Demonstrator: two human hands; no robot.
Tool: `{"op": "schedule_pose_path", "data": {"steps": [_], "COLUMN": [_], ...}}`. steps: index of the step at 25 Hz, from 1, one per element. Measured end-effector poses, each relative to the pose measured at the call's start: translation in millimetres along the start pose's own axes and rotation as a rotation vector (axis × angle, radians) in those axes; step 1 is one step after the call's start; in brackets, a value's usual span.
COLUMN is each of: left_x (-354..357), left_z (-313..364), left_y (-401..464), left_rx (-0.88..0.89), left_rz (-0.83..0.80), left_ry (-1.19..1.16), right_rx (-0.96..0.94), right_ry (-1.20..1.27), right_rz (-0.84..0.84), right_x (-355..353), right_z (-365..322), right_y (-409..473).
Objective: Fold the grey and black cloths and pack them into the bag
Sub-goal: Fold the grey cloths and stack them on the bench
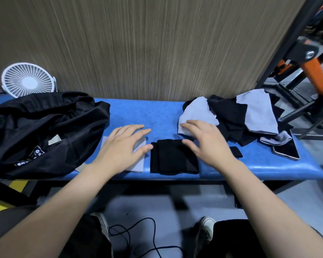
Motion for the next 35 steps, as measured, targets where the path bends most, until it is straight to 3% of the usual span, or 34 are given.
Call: {"op": "schedule_pose_path", "data": {"steps": [4, 7, 15, 18, 21, 25, 31, 35], "left_x": [2.4, 4.0, 4.4, -3.3, -4.0, -4.2, 0.5, -2.3], "left_z": [23.6, 34.3, 31.0, 21.0, 6.9, -0.8, -9.7, -23.8], "left_y": [25.3, 40.9, 56.5, 73.6, 81.3, 85.6, 89.8, 85.6], "left_rx": [0.040, 0.046, 0.028, 0.026, -0.063, -0.130, -0.288, -0.396], "left_rz": [0.020, 0.033, 0.020, 0.053, 0.147, 0.241, 0.221, 0.290], "left_ry": [-0.083, -0.140, -0.187, -0.188, -0.233, -0.214, -0.485, -0.523], "right_rx": [0.122, 0.092, 0.086, 0.216, 0.411, 0.522, 0.598, 0.629], "right_ry": [-0.135, -0.159, -0.213, -0.207, 0.031, 0.274, 0.766, 1.148], "right_rz": [-0.078, -0.120, 0.109, 0.192, 0.331, 0.445, 0.379, 0.360], "right_x": [7.6, 18.2, -7.3, -29.4, -49.6, -56.8, -13.0, -2.8], "right_z": [51.6, 51.7, 45.7, 52.8, 61.0, 45.7, -6.2, -39.7], "right_y": [-5.5, -5.4, 18.2, 45.6, 71.7, 98.3, 126.7, 143.0]}}
Point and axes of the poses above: each hand's wrist, its own y-axis towards the middle knuckle, its own x-axis out of the palm, z = x × y, the point moved 9 cm from there along y, towards the middle knuckle, and after that the axes turned 9 degrees about z, right-handed, at the moved point
